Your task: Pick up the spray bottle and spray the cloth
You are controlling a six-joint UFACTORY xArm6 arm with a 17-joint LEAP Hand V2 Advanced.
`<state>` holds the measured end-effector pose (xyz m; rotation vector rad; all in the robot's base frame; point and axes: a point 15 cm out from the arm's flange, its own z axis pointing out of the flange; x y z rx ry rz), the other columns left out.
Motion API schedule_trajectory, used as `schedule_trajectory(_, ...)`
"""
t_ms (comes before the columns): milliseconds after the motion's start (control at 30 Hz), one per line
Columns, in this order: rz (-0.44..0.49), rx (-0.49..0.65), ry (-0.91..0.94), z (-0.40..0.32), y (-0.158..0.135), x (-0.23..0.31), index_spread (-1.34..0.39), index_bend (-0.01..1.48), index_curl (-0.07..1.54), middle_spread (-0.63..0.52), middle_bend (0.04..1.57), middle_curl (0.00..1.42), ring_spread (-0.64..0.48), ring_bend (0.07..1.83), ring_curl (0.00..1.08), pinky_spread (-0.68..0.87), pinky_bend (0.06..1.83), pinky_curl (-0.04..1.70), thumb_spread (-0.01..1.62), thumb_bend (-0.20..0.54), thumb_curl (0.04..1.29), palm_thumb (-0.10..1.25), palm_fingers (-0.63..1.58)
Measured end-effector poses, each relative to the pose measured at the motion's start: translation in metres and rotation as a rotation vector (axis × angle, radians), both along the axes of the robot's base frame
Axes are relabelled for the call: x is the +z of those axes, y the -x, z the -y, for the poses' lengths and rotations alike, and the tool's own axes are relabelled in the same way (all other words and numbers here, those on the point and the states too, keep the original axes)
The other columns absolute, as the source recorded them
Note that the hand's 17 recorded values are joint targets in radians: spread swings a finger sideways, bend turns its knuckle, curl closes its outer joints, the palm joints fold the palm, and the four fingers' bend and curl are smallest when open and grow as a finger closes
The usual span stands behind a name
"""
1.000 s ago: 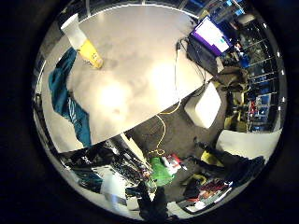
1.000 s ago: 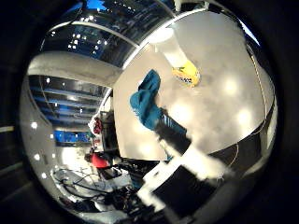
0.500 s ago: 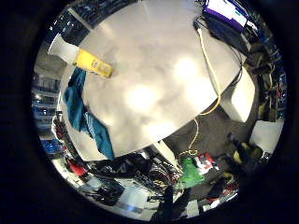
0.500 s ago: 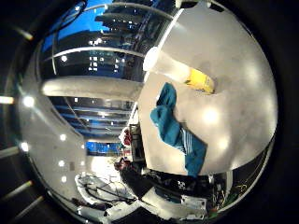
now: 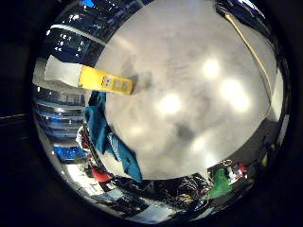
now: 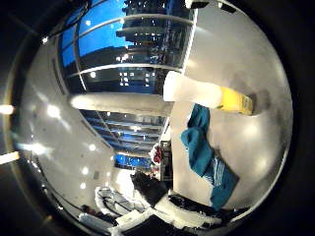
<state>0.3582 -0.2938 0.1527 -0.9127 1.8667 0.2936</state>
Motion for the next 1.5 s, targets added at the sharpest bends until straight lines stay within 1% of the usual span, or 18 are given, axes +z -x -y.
schedule_trajectory(167,0.006,0.021,-0.015,0.001,-0.005,-0.016,-0.25,0.15,0.25,0.1,0.2,0.32,0.16,0.33,0.27,0.4,0.5,0.31,0.95,-0.028,0.28,0.36,0.0)
schedule_trajectory(467,0.039,0.067,-0.051,-0.013,-0.028,-0.041,-0.25,0.15,0.25,0.1,0.2,0.33,0.14,0.33,0.27,0.4,0.49,0.31,0.96,-0.027,0.28,0.39,0.0)
schedule_trajectory(600,0.047,0.096,-0.047,-0.021,-0.039,-0.042,-0.25,0.15,0.25,0.1,0.2,0.33,0.14,0.33,0.27,0.4,0.49,0.31,0.96,-0.027,0.29,0.4,0.01)
schedule_trajectory(1067,0.071,0.144,-0.058,-0.04,-0.081,-0.049,-0.24,0.15,0.25,0.09,0.2,0.33,0.11,0.34,0.27,0.38,0.48,0.31,0.96,-0.028,0.28,0.42,0.03)
schedule_trajectory(1200,0.073,0.166,-0.054,-0.048,-0.093,-0.049,-0.24,0.14,0.25,0.08,0.22,0.34,0.11,0.34,0.27,0.38,0.47,0.3,0.96,-0.026,0.29,0.43,0.04)
schedule_trajectory(1333,0.067,0.183,-0.061,-0.054,-0.103,-0.055,-0.23,0.14,0.24,0.07,0.27,0.35,0.1,0.34,0.27,0.39,0.46,0.3,0.95,-0.028,0.29,0.44,0.09)
schedule_trajectory(1500,0.065,0.214,-0.06,-0.067,-0.115,-0.058,-0.21,0.17,0.27,0.03,0.31,0.36,0.08,0.34,0.26,0.39,0.41,0.28,0.96,-0.026,0.29,0.46,0.18)
